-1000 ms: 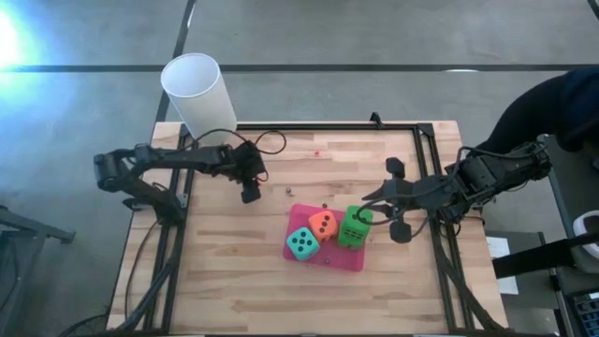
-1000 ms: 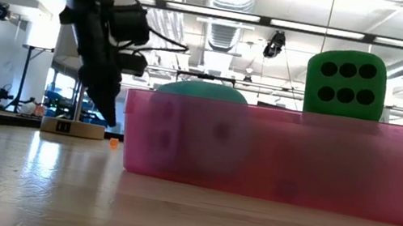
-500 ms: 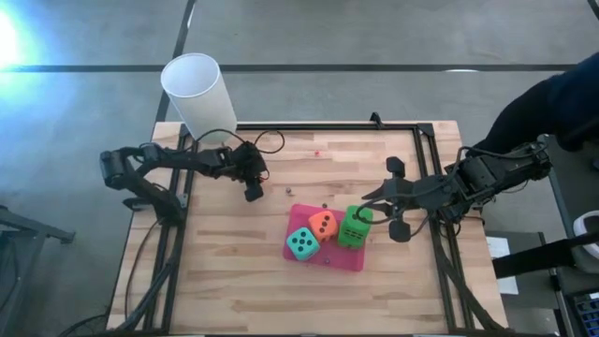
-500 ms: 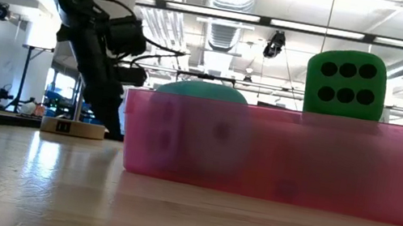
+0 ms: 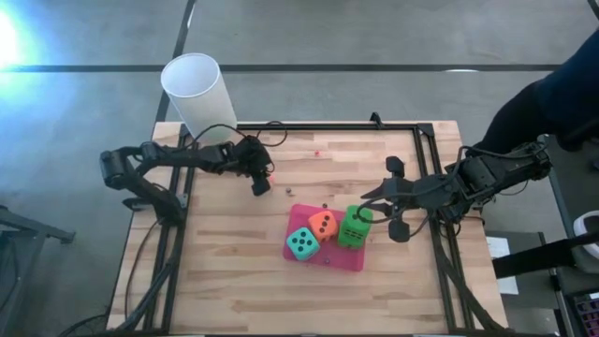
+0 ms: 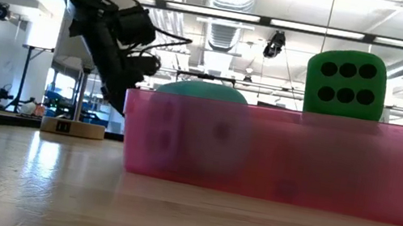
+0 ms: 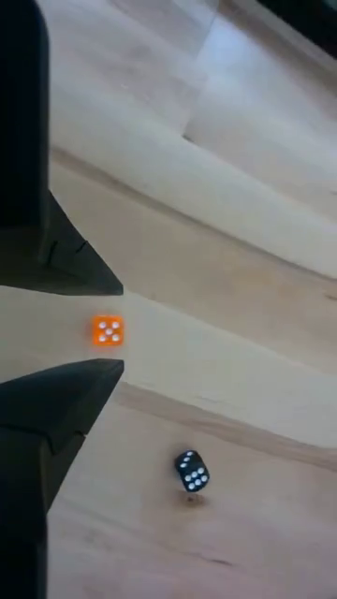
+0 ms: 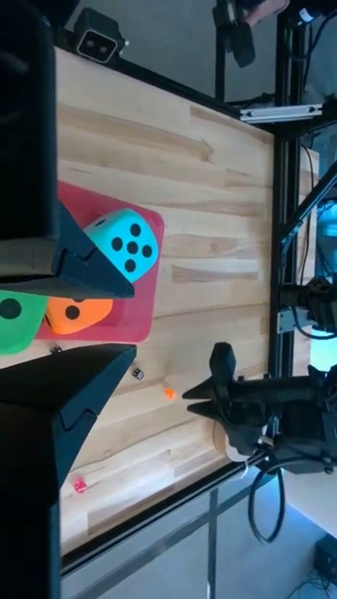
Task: Pick & Place Dice
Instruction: Put the small orange dice into the pink bin
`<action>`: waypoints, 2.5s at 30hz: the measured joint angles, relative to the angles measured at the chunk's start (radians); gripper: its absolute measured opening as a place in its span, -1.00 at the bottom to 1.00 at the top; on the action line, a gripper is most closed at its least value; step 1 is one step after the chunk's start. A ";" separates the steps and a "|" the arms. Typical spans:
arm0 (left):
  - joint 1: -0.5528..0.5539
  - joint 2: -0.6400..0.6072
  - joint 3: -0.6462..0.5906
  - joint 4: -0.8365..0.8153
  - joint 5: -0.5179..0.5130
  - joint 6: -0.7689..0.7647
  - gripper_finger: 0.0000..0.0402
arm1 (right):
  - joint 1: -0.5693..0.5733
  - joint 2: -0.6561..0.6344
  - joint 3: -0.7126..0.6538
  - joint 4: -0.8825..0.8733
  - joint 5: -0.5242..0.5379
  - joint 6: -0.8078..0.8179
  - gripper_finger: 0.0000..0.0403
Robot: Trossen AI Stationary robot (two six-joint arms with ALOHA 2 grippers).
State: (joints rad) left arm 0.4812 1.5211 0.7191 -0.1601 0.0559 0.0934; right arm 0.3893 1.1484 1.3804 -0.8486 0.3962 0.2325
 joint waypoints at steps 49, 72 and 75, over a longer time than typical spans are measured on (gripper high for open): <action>-0.017 0.087 -0.005 0.087 -0.056 -0.145 -0.38 | 0.000 0.000 0.000 0.001 0.026 -0.005 -0.56; -0.028 0.126 -0.006 0.089 -0.049 -0.115 -0.41 | 0.000 0.000 0.000 0.000 0.026 -0.005 -0.57; -0.028 0.126 -0.006 0.089 -0.049 -0.115 -0.41 | 0.000 0.000 0.000 0.000 0.026 -0.005 -0.55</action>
State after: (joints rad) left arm 0.4534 1.6470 0.7128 -0.0711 0.0067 -0.0219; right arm 0.3895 1.1484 1.3800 -0.8482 0.4217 0.2276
